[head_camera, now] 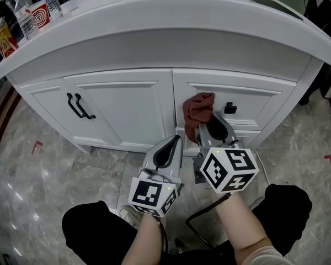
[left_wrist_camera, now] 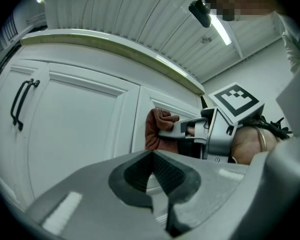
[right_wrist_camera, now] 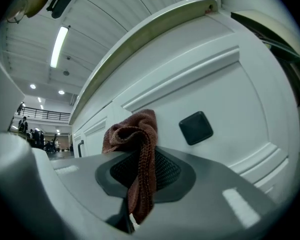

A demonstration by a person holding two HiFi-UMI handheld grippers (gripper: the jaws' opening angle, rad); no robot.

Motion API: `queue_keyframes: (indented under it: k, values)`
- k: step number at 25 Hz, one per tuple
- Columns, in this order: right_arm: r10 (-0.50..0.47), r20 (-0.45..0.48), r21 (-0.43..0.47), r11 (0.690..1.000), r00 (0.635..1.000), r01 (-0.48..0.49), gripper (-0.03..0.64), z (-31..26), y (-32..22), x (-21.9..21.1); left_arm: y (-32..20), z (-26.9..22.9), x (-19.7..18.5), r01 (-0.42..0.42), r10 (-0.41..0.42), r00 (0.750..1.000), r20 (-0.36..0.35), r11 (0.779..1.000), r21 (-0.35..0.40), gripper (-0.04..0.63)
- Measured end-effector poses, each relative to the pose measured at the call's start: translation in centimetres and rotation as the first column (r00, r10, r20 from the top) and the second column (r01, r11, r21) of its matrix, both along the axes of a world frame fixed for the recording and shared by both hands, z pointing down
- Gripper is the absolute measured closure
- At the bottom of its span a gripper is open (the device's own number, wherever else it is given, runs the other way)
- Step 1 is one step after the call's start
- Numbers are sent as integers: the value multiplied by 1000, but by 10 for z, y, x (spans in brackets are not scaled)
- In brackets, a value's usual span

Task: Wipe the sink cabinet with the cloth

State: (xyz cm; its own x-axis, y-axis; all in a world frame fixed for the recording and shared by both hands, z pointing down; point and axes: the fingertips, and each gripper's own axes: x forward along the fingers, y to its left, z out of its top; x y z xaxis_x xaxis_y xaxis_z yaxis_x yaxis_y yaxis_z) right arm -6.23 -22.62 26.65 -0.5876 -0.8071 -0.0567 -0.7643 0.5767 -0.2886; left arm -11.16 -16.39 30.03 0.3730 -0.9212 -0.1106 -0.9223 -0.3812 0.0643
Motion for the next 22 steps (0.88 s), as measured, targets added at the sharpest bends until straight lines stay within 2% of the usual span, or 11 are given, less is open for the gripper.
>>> queue_keyframes:
  k: [7,12,18,22]
  values:
    - [66,3,-32,997,998,-66,526,8,-7,32,-2,-5,14,-24,24,1000,0,1000,12,595]
    - [65,-3,-62,996,998,-65,528,11,-1,45,-4,-4,25,-48,48,999,-1,999,10,595]
    - [68,-29,-15,998,997,-68,528,-2,13,60,-9,-7,47,-86,86,996,-7,996,17,595]
    - [157,-36,44,987,987,-155,529,-18,13,89,-12,-10,61,-110,110,994,-15,994,26,595]
